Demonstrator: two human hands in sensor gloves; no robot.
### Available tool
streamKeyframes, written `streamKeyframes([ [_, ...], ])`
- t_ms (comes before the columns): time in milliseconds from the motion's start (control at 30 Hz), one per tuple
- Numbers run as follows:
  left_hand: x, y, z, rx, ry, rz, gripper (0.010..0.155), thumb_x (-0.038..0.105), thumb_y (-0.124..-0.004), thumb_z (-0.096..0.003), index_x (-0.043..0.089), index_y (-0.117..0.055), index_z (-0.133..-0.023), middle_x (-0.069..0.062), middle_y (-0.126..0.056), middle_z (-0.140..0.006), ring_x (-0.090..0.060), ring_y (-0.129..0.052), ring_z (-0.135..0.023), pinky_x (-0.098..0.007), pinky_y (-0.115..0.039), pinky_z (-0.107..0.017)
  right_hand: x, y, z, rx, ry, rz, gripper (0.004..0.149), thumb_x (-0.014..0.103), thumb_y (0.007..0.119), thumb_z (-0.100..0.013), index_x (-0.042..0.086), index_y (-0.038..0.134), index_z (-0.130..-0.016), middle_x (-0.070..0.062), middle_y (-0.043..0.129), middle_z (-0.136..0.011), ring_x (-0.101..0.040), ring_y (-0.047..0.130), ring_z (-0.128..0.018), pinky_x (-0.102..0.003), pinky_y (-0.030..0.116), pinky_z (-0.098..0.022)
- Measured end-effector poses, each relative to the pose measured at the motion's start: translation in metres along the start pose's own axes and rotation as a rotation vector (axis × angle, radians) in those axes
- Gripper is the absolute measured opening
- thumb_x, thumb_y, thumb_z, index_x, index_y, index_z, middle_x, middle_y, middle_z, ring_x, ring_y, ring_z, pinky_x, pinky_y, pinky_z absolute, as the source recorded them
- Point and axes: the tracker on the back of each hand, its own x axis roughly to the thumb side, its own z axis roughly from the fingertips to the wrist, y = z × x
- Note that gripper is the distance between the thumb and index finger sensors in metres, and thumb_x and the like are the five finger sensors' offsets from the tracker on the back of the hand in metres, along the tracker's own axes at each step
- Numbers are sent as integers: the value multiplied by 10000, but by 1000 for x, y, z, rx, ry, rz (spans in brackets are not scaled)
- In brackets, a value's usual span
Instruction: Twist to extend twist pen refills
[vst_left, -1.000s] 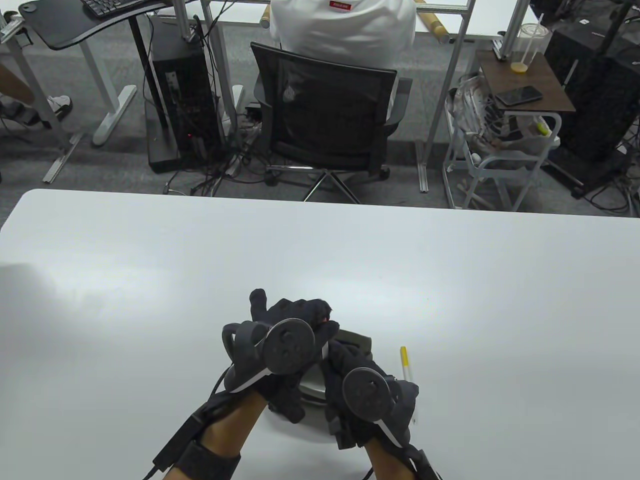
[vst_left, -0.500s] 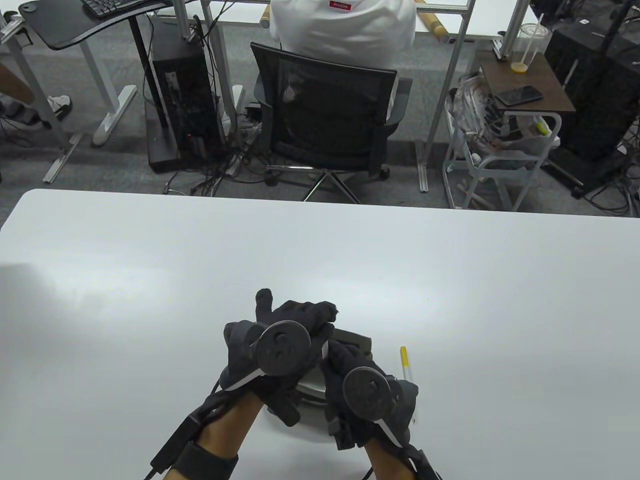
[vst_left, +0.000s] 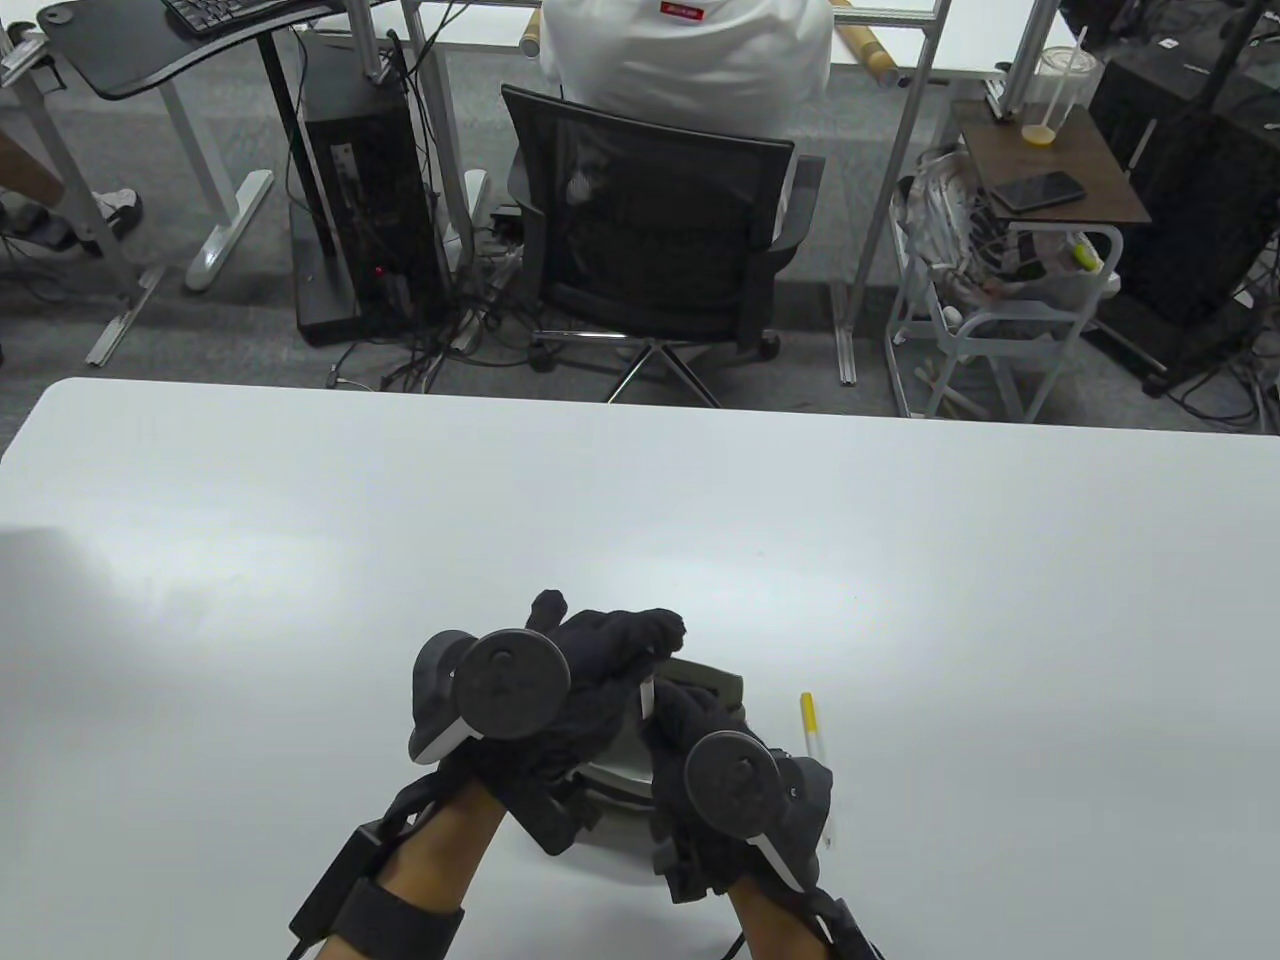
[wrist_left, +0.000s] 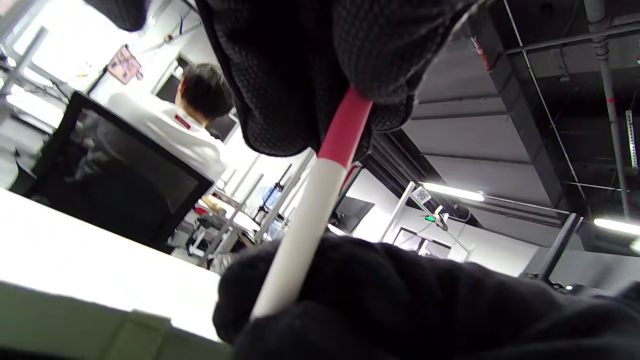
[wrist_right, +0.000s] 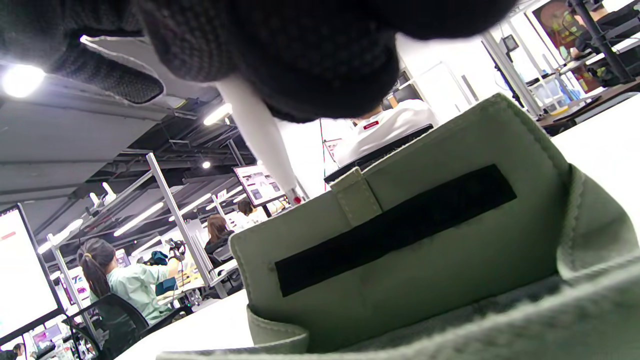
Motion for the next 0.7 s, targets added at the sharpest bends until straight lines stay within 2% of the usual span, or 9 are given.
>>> streamKeyframes([
  [100,-10,10,0,75,46,-44,472,234,-798,-519,193,-810,-989,-79,-990,-894,-309,-988,-792,-782,-450,-684,-1,1,0,4,2,9,530,398,800,-341,189,845,-825,-58,954,-702,-98,986,-268,-252,849,-174],
  [167,-23,19,-2,86,124,-84,475,246,-815,-519,161,-816,-986,-98,-1003,-867,-322,-994,-765,-783,-455,-679,-4,2,0,2,15,28,556,415,797,-340,184,829,-844,-66,944,-721,-103,984,-274,-255,846,-179],
  [333,-69,24,-3,-11,322,-360,498,334,-877,-500,121,-845,-948,-93,-1033,-771,-313,-1020,-671,-774,-491,-669,-9,4,-2,8,38,41,577,430,796,-338,181,814,-858,-71,935,-736,-108,981,-278,-257,843,-181],
  [500,-123,-1,1,-215,472,-560,483,369,-895,-485,135,-874,-906,-72,-1049,-706,-293,-1033,-611,-767,-504,-669,-8,3,-2,4,37,66,579,432,798,-338,183,812,-860,-68,935,-735,-107,980,-279,-258,842,-182],
  [700,-162,-36,6,-373,581,-596,489,383,-905,-478,129,-882,-895,-72,-1053,-682,-291,-1035,-587,-765,-505,-669,-8,3,-2,8,40,88,582,435,801,-335,185,811,-861,-67,934,-736,-106,980,-278,-257,842,-181],
])
